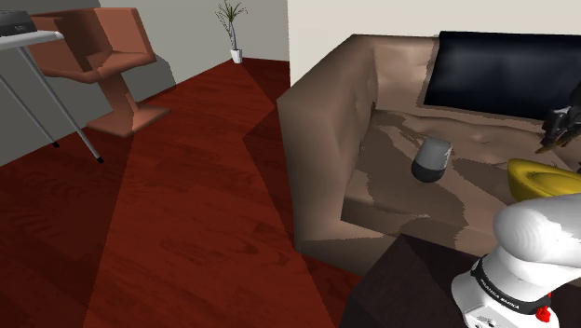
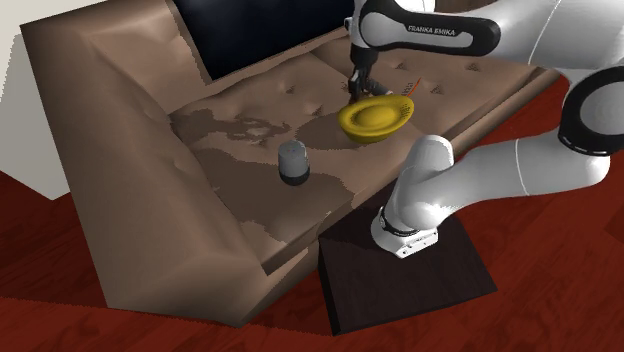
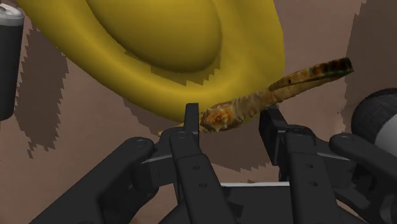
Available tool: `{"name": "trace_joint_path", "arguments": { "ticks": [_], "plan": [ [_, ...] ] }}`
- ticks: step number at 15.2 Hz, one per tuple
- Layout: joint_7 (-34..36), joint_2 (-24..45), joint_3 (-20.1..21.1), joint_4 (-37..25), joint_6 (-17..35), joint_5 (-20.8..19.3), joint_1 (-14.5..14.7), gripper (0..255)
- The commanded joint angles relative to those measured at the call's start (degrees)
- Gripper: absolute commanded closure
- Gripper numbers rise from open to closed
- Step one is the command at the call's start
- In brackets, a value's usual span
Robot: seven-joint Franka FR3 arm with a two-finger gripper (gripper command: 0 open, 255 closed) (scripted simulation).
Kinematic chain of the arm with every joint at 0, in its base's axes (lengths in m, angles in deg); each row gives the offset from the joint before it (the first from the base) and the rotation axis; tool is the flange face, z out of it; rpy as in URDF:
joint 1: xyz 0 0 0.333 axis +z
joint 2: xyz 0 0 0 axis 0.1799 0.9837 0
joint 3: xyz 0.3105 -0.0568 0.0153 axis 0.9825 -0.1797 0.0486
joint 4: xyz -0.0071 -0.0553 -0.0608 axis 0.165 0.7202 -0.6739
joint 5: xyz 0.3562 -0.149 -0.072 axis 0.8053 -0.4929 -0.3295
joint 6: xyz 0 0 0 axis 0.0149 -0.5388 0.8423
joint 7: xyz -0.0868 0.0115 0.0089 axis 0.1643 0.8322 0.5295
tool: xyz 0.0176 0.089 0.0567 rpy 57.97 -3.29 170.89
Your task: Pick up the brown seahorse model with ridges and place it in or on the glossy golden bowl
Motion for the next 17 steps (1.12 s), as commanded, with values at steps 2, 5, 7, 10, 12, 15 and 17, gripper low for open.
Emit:
{"name": "trace_joint_path", "arguments": {
  "ticks": [2, 5, 7, 10, 12, 15, 17],
  "plan": [
    [-3.9, -2.4, -2.0, -0.8, -2.5, -2.4, -2.6, 255],
    [-7.3, -3.7, -4.6, -0.9, -3.2, -4.9, -4.7, 255],
    [-7.2, -3.6, -5.4, 0.4, -1.8, -5.5, -4.9, 255],
    [-7.1, -3.4, -6.6, 2.3, 0.4, -6.5, -5.0, 255],
    [-7.0, -3.2, -7.5, 3.6, 1.9, -7.2, -5.2, 255],
    [-6.8, -2.8, -8.8, 5.3, 4.2, -8.2, -5.3, 255],
    [-6.7, -2.4, -9.8, 6.5, 5.8, -8.9, -5.3, 255]
  ]
}}
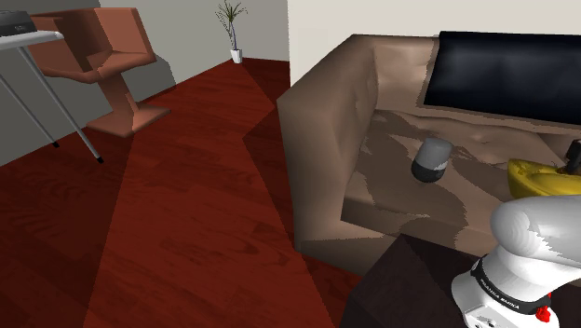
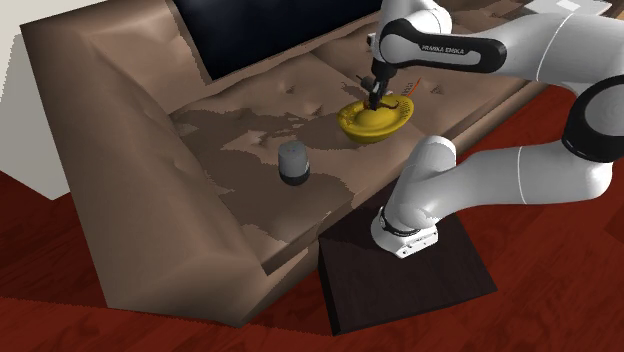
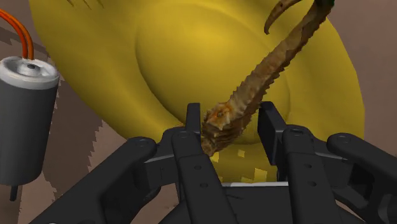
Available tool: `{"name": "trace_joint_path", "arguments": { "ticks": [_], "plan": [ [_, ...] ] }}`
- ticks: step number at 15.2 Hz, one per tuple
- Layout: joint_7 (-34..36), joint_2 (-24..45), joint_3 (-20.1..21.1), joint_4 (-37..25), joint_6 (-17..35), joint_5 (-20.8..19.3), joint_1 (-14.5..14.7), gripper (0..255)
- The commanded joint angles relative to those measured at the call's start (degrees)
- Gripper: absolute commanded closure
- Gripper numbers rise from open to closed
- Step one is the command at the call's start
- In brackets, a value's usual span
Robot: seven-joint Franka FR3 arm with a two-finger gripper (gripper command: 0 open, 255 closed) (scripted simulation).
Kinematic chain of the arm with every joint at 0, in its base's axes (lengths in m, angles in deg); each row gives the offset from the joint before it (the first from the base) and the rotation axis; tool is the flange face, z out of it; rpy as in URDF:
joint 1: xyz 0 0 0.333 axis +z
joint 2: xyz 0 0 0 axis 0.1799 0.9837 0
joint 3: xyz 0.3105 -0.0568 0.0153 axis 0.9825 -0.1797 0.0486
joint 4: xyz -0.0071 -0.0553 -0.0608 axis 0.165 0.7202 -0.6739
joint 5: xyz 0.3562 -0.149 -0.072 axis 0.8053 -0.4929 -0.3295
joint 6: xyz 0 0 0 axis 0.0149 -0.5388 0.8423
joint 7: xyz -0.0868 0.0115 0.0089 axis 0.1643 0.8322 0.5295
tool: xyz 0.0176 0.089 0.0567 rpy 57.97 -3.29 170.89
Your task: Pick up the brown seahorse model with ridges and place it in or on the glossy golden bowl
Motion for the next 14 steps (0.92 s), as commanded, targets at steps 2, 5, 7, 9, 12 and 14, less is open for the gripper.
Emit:
{"name": "trace_joint_path", "arguments": {
  "ticks": [2, 5, 7, 9, 12, 14],
  "plan": [
    [0.1, 0.7, -1.5, 1.7, 2.4, -1.1, 0.0, 255],
    [0.2, 0.8, -1.7, 1.9, 2.7, -1.2, 0.0, 255],
    [0.2, 0.8, -1.7, 1.9, 2.7, -1.2, 0.0, 255],
    [0.2, 0.8, -1.7, 1.9, 2.7, -1.2, 0.0, 255],
    [0.2, 0.8, -1.7, 1.9, 2.7, -1.2, 0.0, 0],
    [0.2, 0.8, -1.7, 1.9, 2.7, -1.2, 0.0, 0]
  ]
}}
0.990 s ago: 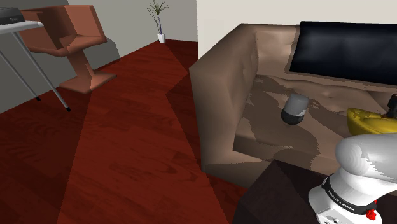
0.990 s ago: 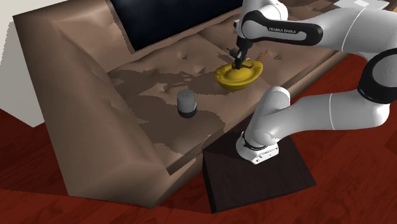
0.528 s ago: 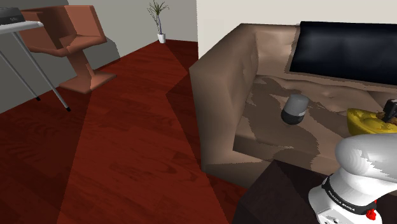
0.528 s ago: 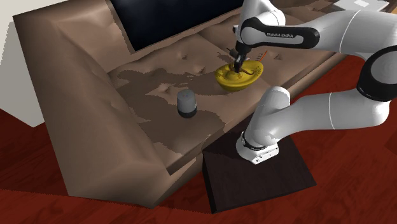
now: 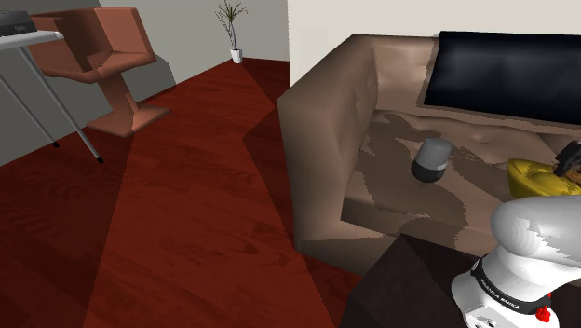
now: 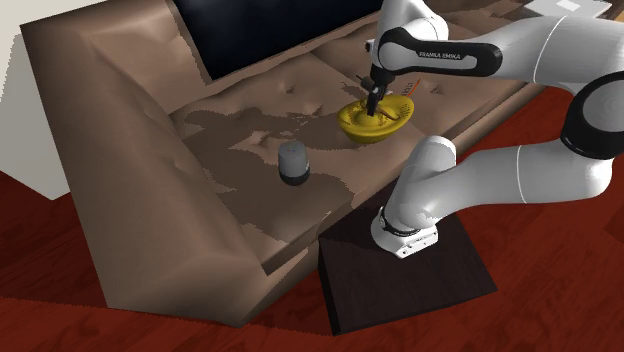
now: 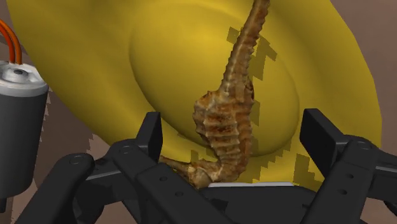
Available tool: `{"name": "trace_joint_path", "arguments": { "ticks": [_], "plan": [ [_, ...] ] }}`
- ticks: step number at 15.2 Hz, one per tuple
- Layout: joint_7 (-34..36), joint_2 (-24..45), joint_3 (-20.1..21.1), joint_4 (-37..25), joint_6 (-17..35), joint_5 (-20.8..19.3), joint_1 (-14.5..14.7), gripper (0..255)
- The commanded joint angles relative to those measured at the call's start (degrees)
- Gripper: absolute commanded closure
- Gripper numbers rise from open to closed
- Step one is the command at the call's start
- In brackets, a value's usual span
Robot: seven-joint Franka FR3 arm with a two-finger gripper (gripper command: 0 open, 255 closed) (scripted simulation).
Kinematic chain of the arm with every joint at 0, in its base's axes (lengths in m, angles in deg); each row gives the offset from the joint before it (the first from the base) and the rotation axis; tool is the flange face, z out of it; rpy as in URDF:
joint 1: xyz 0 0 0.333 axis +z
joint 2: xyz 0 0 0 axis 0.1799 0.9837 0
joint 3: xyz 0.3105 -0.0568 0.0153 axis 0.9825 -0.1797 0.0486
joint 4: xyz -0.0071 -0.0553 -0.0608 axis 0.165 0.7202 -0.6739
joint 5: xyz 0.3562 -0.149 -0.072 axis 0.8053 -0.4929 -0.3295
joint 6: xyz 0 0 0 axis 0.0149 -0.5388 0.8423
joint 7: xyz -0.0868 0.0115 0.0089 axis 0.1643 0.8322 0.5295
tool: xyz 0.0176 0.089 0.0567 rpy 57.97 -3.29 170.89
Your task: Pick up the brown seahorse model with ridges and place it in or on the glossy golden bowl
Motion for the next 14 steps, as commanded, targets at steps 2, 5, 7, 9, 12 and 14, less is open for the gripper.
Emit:
{"name": "trace_joint_path", "arguments": {
  "ticks": [2, 5, 7, 9, 12, 14],
  "plan": [
    [0.0, 0.0, 0.0, 0.0, 0.0, 0.0, 0.0, 0],
    [-0.5, -1.2, 3.3, -4.5, -5.8, 2.6, 0.3, 0],
    [-0.6, -1.3, 4.1, -5.8, -7.2, 3.3, 0.5, 0],
    [-0.6, -1.3, 4.1, -5.8, -7.2, 3.3, 0.5, 0],
    [-0.6, -1.3, 4.1, -5.8, -7.2, 3.3, 0.5, 0],
    [-0.6, -1.3, 4.1, -5.8, -7.2, 3.3, 0.5, 0]
  ]
}}
